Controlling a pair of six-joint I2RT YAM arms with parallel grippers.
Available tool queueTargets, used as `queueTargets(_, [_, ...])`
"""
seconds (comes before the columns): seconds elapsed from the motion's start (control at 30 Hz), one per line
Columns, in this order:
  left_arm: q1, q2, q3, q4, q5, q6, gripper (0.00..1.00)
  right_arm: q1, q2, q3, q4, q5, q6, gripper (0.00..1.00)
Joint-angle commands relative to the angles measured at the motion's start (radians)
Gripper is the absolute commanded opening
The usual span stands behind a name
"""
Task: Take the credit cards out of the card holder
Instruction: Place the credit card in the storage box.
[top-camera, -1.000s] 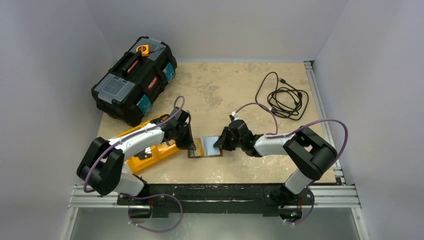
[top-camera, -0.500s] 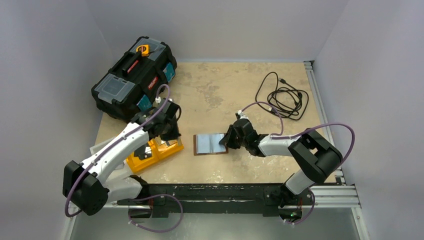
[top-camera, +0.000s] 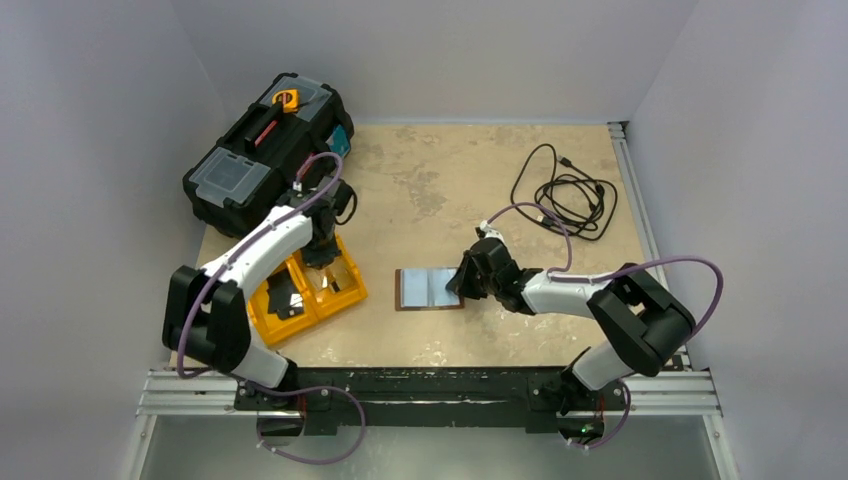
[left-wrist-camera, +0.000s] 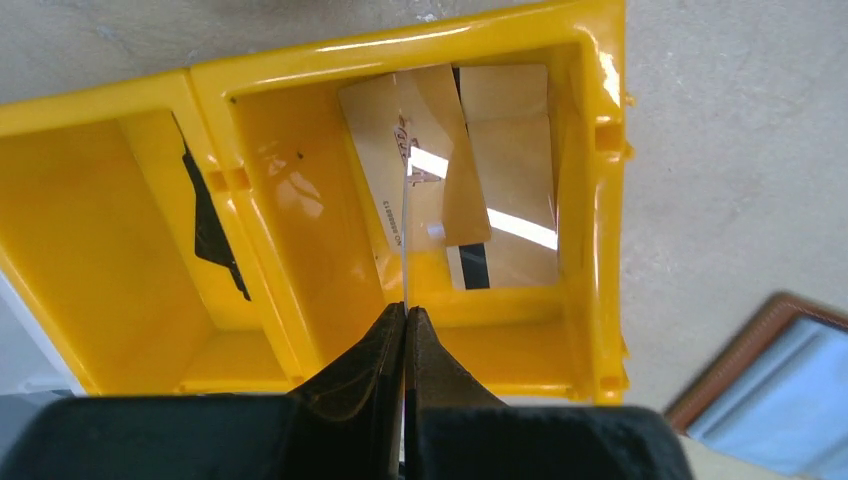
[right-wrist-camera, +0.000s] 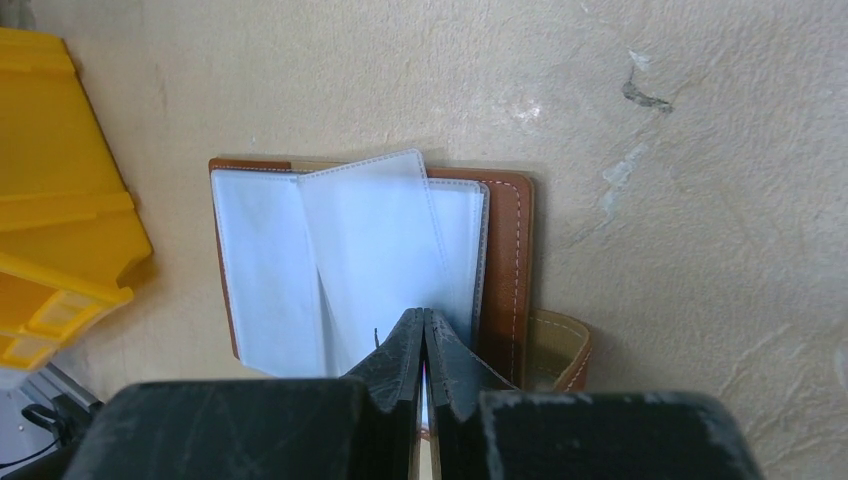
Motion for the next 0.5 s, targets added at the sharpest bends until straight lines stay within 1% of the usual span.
queueTargets(0.0, [0.008, 0.079, 0.058, 0.000, -0.064, 0.017, 0.00, -0.009, -0.004, -0.048, -0.213, 0.074, -0.059, 0.00])
queueTargets(0.07, [0.009, 0.100, 0.059, 0.006, -0.071, 0.011, 0.06, -0.009, -0.018, -0.042, -0.214, 0.076, -0.065, 0.00])
queueTargets(0.13, [0.009, 0.109, 0.063, 0.009, -0.064, 0.011, 0.23, -0.009, -0.032, -0.034, -0.239, 0.091, -0.073, 0.00])
queueTargets(0.2, [0.009, 0.100, 0.061, 0.021, -0.043, 0.015, 0.31, -0.009, -0.045, -0.019, -0.261, 0.110, -0.090, 0.01])
queueTargets(0.27, [0.009, 0.075, 0.055, 0.032, -0.023, 0.020, 0.39, -0.008, -0.059, -0.007, -0.272, 0.108, -0.095, 0.05])
queueTargets(0.47, [0.009, -0.043, 0.036, 0.073, 0.094, 0.062, 0.48, 0.030, -0.085, 0.064, -0.341, 0.148, -0.109, 0.17])
